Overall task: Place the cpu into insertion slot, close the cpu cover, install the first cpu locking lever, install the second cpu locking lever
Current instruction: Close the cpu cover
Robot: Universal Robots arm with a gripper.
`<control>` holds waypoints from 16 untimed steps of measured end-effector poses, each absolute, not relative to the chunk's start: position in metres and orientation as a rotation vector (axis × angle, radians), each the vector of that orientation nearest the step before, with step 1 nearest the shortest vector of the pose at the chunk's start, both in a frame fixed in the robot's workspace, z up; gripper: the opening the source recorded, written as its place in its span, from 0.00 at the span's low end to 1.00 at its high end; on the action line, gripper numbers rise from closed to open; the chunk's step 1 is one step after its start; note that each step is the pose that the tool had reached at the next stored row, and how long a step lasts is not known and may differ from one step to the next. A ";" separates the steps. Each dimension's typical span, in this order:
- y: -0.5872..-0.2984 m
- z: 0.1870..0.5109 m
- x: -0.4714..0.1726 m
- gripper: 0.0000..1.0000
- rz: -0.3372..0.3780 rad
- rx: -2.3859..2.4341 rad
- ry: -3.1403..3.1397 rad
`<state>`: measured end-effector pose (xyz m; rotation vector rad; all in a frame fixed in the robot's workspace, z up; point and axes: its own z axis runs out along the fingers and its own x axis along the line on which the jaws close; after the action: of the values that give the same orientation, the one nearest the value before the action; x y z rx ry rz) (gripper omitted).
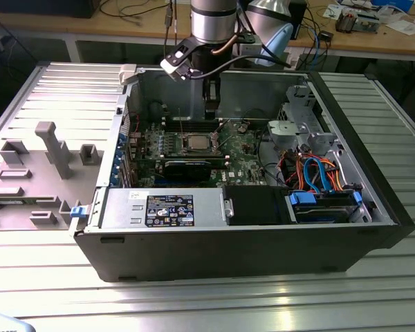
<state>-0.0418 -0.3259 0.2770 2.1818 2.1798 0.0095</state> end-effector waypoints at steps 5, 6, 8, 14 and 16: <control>-0.326 0.277 -0.040 0.11 0.010 2.182 2.180; -0.326 0.277 -0.040 0.11 0.010 2.182 2.180; -0.326 0.277 -0.038 0.11 0.010 2.182 2.180; -0.326 0.277 -0.037 0.11 0.010 2.182 2.180; -0.326 0.277 -0.036 0.11 0.009 2.182 2.180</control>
<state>-0.0360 -0.3259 0.2770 2.1818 2.1799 0.0094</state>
